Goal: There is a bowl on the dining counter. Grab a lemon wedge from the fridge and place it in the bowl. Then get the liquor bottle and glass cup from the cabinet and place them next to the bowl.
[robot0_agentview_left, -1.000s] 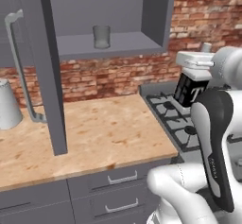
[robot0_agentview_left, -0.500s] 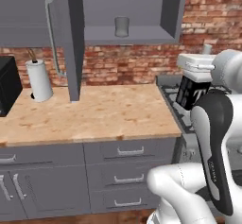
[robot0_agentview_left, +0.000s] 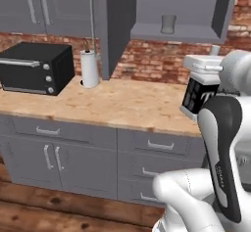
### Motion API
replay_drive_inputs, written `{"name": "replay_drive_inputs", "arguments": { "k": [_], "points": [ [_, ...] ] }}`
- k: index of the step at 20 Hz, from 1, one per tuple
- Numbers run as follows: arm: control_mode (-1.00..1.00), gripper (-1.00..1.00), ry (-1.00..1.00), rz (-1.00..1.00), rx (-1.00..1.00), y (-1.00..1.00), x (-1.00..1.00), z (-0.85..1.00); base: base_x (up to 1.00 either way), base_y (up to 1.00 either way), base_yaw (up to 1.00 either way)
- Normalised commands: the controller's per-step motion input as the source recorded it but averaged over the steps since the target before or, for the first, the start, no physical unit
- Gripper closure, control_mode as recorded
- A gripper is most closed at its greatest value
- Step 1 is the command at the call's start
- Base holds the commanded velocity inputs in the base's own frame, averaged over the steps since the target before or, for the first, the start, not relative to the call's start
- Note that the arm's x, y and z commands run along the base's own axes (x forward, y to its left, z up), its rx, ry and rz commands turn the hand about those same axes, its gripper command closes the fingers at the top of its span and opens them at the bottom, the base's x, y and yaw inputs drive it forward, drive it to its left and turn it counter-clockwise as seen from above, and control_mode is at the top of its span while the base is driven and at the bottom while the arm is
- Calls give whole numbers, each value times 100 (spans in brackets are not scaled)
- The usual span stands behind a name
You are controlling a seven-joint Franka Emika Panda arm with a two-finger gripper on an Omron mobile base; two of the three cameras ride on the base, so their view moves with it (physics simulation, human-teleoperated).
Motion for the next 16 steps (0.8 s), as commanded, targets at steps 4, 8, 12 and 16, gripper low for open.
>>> {"name": "replay_drive_inputs", "arguments": {
  "k": [4,8,12,16],
  "points": [
    [100,100,0,0,0,0,0,0,-66,-13,62],
    [100,100,0,0,0,0,0,0,-55,-2,67],
    [100,100,0,0,0,0,0,0,-45,0,69],
    [100,100,0,0,0,0,0,0,-15,6,72]
  ]
}}
